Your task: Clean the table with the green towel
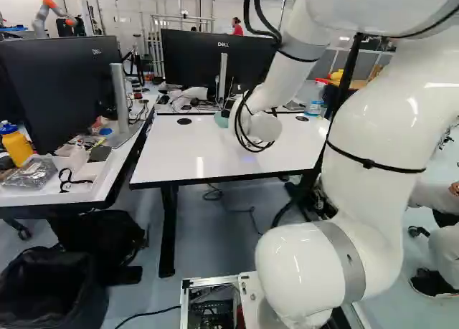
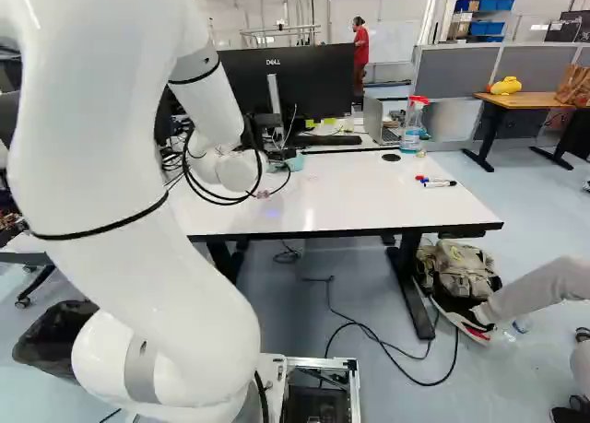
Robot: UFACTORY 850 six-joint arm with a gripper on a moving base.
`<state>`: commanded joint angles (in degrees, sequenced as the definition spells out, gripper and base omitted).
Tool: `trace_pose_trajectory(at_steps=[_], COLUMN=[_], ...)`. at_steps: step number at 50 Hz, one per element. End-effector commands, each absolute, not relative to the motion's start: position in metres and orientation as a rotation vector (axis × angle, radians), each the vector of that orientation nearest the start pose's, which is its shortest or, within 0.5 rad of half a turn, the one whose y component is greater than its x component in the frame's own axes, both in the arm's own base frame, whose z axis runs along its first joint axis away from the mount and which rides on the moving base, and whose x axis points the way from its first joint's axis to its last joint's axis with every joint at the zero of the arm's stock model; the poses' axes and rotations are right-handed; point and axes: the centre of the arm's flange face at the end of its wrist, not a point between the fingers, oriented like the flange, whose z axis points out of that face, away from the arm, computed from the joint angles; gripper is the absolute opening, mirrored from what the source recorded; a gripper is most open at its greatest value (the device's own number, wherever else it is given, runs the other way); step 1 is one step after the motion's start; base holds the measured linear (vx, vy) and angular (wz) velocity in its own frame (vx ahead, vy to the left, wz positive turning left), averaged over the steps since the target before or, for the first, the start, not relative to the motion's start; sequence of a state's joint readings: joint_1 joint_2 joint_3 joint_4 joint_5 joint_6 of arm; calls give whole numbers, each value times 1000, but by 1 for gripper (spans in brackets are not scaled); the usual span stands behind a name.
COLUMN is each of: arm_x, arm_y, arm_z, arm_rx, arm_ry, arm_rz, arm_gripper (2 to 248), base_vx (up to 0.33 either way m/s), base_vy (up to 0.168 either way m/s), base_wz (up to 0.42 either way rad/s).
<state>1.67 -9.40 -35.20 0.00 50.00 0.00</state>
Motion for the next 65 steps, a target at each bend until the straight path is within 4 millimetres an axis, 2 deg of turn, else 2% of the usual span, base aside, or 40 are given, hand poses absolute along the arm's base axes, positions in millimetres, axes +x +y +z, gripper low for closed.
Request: trace_pose_trajectory(at_steps=[24,65], arm_x=[520,597], arm_y=[14,14], arm_z=[403,379], arm_rx=[-2479,-2599], arm_ry=[-34,-32], arm_rz=[-1903,-1741], arm_gripper=[247,247], base_vx=[0,0], base_vy=[0,0], base_wz=[0,0])
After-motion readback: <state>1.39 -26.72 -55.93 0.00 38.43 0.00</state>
